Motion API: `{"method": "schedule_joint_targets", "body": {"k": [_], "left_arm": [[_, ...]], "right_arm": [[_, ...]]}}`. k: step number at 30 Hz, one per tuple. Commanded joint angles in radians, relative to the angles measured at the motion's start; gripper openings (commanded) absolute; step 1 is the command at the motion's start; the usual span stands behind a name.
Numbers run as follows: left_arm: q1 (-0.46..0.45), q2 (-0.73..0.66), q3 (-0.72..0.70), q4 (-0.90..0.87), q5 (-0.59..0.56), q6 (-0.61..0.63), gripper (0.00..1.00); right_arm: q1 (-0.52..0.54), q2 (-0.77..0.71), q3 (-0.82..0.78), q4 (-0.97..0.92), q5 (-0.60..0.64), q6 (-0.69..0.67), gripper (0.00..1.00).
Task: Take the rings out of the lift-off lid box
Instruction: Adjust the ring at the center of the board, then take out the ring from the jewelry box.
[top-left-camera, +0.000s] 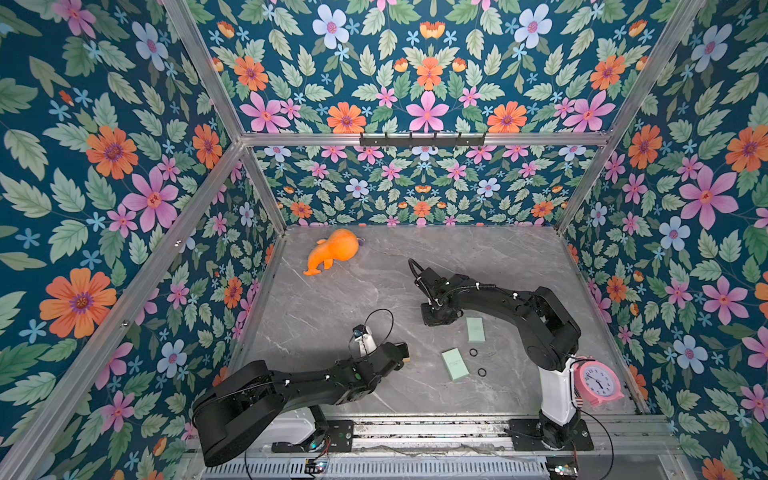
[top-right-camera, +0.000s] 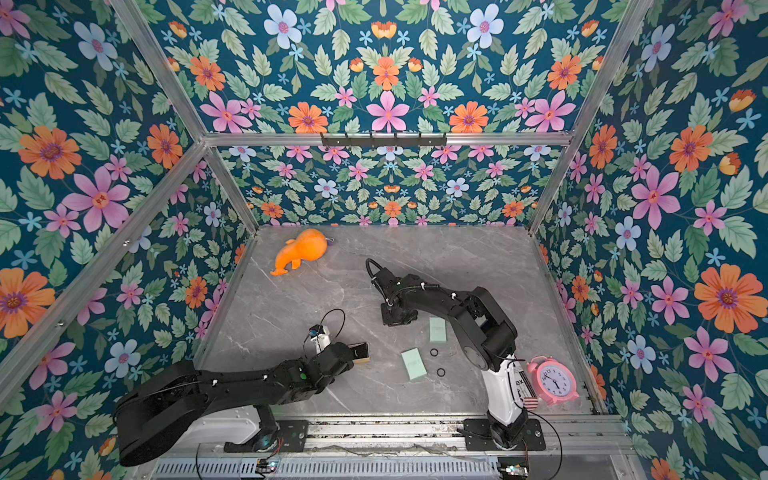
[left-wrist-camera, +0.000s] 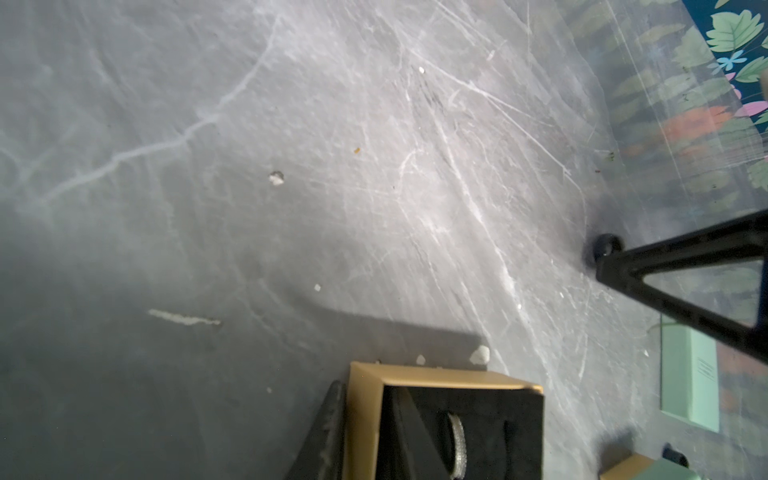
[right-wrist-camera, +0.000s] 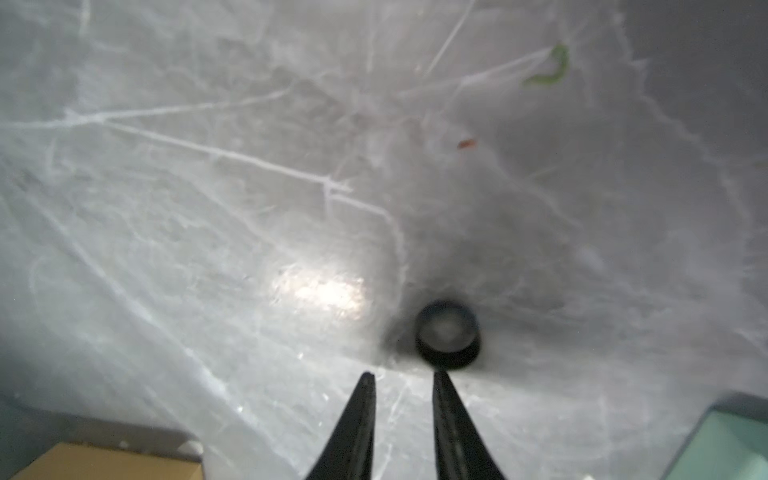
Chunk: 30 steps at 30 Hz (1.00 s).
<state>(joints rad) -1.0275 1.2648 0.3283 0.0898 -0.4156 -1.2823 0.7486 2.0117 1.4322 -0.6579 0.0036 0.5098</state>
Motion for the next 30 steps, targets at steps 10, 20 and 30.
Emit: {"method": "schedule_joint_targets", "body": {"k": [10, 20, 30], "left_arm": [[0.000, 0.007, 0.004, -0.021, -0.012, 0.002, 0.22], [-0.010, -0.041, -0.018, 0.001, -0.030, -0.019, 0.23], [-0.014, -0.119, -0.072, 0.034, -0.039, -0.032, 0.23]], "right_arm": [[0.072, -0.162, -0.017, -0.043, -0.060, 0.023, 0.26], [0.200, -0.206, -0.056, 0.033, -0.247, 0.150, 0.26], [0.263, -0.091, 0.022, 0.009, -0.195, 0.165, 0.25]]}}
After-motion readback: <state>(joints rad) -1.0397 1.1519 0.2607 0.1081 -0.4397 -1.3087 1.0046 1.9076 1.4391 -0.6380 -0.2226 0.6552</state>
